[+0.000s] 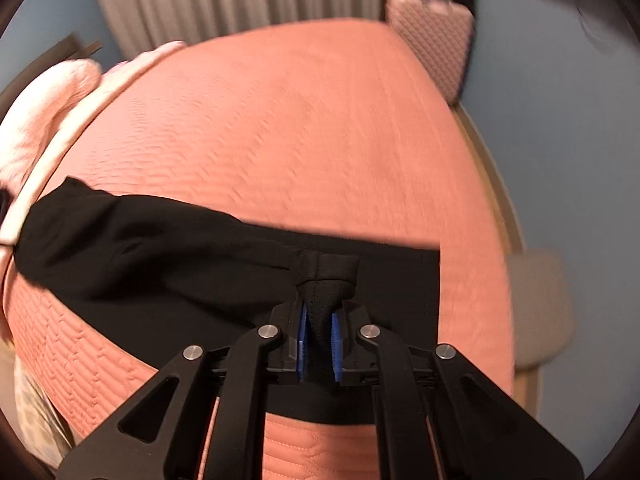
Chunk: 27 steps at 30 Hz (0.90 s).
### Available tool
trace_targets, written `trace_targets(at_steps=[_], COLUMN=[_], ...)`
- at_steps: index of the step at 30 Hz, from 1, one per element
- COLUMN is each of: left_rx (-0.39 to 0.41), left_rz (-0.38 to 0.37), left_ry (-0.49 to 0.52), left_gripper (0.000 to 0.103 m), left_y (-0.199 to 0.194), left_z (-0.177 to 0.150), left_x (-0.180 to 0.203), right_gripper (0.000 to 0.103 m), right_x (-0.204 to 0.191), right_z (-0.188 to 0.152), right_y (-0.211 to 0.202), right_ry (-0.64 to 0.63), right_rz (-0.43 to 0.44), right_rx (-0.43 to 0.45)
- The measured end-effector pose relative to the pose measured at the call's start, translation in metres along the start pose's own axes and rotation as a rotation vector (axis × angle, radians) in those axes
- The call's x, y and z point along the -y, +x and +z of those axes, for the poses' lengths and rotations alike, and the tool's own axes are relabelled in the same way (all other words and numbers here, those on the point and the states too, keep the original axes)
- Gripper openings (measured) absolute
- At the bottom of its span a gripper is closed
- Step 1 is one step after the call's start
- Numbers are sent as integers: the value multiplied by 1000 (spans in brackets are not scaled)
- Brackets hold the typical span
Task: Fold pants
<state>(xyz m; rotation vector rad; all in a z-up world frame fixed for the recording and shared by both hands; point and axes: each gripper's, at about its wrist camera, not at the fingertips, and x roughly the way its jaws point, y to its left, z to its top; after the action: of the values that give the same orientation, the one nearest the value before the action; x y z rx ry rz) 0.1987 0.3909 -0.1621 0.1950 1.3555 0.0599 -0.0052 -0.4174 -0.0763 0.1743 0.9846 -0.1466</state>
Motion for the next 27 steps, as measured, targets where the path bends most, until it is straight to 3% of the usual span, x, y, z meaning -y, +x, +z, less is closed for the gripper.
trace_targets(at_steps=[2, 4, 6, 7, 8, 10, 11, 13, 14, 15, 17, 19, 21, 23, 24, 26, 27], left_rx=[48, 92, 153, 196, 231, 265, 274, 258, 245, 228, 189, 139, 109, 89, 90, 96, 98], left_rz=[56, 213, 401, 444, 441, 419, 346, 235, 200, 183, 199, 229, 226, 205, 193, 148, 129], left_ry=[-72, -100, -109, -119, -131, -162, -183, -185, -171, -145, -93, -53, -49, -75, -94, -121, -131], left_gripper=[10, 17, 50, 51, 51, 57, 58, 62, 62, 62, 62, 62, 62, 62, 62, 65, 68], left_y=[-11, -32, -59, -75, -88, -103, -109, -105, -99, -90, -72, -53, -45, -42, -46, -51, -54], left_z=[0, -2, -7, -8, -9, -7, -8, -14, -12, -13, -15, -17, -26, -33, -36, -42, -46], left_x=[-4, -4, 3, 8, 13, 26, 35, 54, 78, 93, 124, 148, 159, 166, 172, 177, 184], right_gripper=[11, 12, 13, 13, 13, 13, 13, 20, 25, 36, 38, 38, 39, 49, 64, 92, 94], right_x=[12, 23, 27, 24, 21, 6, -2, -13, -13, -2, 33, 60, 80, 86, 86, 83, 83], right_z=[-5, -6, -2, 4, 8, 27, 31, 18, 8, -8, -40, -56, -63, -56, -48, -34, -30], right_y=[-3, -12, -15, -16, -21, -59, -88, -104, -95, -71, -36, -33, -47, -54, -51, -29, -14], right_ry=[41, 85, 94, 70, 51, -6, -35, -156, -218, -251, -211, -112, 34, 141, 181, 209, 216], right_rz=[1, 22, 37, 31, 30, 77, 125, 72, 6, -70, -199, -234, -186, -110, -30, 15, 10], right_rx=[12, 49, 57, 60, 73, 230, 347, 411, 357, 213, 11, -10, 64, 118, 136, 116, 74])
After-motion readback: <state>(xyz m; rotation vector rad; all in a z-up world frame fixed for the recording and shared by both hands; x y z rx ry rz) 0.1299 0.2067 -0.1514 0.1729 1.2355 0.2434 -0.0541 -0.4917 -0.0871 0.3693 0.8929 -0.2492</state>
